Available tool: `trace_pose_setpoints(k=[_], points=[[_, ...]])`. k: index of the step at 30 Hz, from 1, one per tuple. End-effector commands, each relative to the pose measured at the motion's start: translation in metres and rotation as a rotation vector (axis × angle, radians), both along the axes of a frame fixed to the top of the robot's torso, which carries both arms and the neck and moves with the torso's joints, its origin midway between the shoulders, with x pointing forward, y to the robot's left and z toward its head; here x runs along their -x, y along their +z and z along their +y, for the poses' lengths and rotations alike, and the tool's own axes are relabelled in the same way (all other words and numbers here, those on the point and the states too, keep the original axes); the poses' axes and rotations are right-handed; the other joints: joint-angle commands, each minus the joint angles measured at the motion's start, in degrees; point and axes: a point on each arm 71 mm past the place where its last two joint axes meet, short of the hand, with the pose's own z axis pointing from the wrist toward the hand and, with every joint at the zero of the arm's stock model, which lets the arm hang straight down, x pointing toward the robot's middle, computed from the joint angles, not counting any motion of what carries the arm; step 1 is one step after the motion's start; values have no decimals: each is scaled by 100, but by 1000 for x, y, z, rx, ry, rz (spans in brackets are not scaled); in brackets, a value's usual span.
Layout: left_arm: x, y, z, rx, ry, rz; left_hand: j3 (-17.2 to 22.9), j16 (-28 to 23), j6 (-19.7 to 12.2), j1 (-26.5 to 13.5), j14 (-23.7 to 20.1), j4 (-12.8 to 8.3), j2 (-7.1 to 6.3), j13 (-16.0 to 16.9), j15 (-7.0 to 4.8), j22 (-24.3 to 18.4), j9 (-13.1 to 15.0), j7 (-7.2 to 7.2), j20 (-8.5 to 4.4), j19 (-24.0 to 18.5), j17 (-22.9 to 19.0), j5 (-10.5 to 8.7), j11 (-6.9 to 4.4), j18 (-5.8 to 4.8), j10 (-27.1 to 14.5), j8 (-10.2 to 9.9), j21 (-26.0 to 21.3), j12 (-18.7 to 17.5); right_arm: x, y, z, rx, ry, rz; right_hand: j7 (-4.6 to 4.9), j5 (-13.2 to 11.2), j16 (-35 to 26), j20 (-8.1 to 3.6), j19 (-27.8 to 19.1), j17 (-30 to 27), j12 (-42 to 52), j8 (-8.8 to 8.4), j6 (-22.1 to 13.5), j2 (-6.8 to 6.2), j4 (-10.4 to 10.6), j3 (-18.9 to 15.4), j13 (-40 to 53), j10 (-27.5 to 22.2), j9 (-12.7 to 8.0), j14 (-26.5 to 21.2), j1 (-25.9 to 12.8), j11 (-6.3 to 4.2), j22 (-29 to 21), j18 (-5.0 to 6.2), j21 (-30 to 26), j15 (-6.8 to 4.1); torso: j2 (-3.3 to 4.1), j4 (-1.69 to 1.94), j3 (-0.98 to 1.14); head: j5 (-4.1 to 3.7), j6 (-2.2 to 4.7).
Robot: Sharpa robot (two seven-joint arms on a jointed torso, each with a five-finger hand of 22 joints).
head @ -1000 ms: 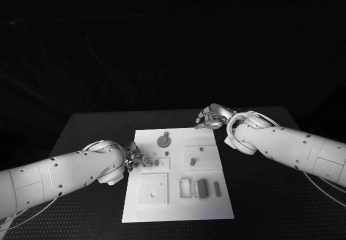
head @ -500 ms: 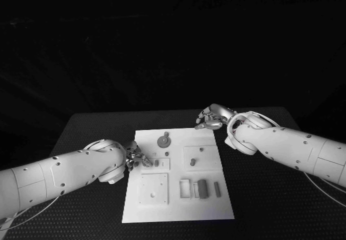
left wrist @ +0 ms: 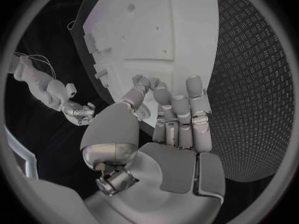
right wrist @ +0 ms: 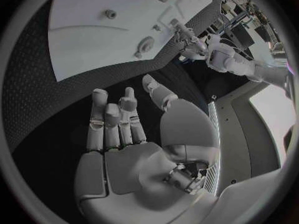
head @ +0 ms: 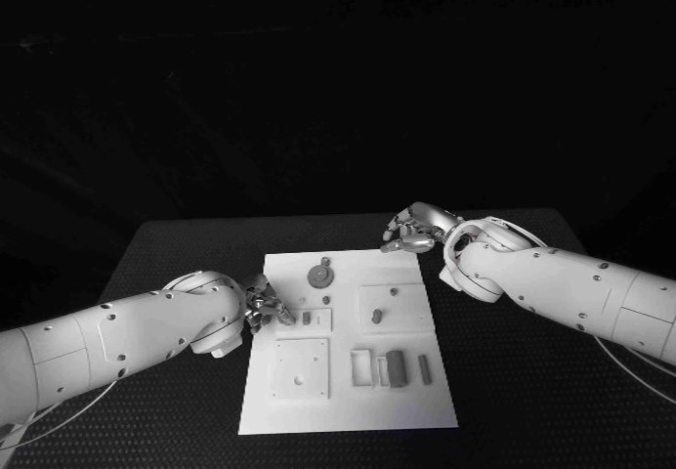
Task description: Assemble the parts on the task board
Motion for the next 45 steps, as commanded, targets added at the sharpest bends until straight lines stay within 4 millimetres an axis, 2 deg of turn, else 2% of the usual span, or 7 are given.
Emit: trace_pose_setpoints(k=[1,8,25,35,45], points=[[1,-1,-3,31,-3,-1,100,26,72,356,-2,-1,264,-3,14,118,8,-2,17,-8,-2,16,27,-81,-3,-11,-11,12,0,0,1,1,14,2,33,33,16,-11,-35,-8,22,-39,1,-3,27,17,-9,-22,9,3,-64,2,-8,79,-8,-55,1,0,0,0,4],[0,0,-5,52,11,-13,207,43,121,351,2,34,335,-1,15,123,36,-7,31,1,2,16,24,-81,2,8,5,25,0,0,2,1,15,1,33,33,17,-11,-35,-8,23,-40,1,-3,26,16,-10,-22,9,3,-65,3,-8,79,-7,-55,0,4,-3,-4,5],[-1,4,-5,87,45,-46,268,57,156,334,15,18,349,0,2,125,81,-24,23,15,3,16,7,-81,13,34,27,38,1,0,2,0,17,8,34,33,17,-10,-37,-10,24,-42,-1,-5,24,16,-12,-24,11,2,-65,3,-8,79,-8,-54,-1,0,3,-9,8],[0,5,-5,91,46,-51,297,61,165,340,24,5,350,-2,-5,125,99,-32,17,22,2,17,-1,-80,20,43,35,41,0,-1,1,6,16,15,35,33,17,-10,-39,-11,25,-45,-5,-11,20,16,-14,-26,11,0,-64,4,-8,79,-9,-54,2,2,-3,-11,0],[0,3,-6,82,29,-29,348,61,178,375,40,-16,342,-9,-14,124,121,-43,8,28,-3,27,-12,-80,32,48,45,43,1,-2,1,10,20,21,37,33,16,-10,-42,-13,24,-49,-11,-14,16,17,-16,-30,11,-3,-61,5,-9,79,-10,-53,1,0,4,-5,-7]])
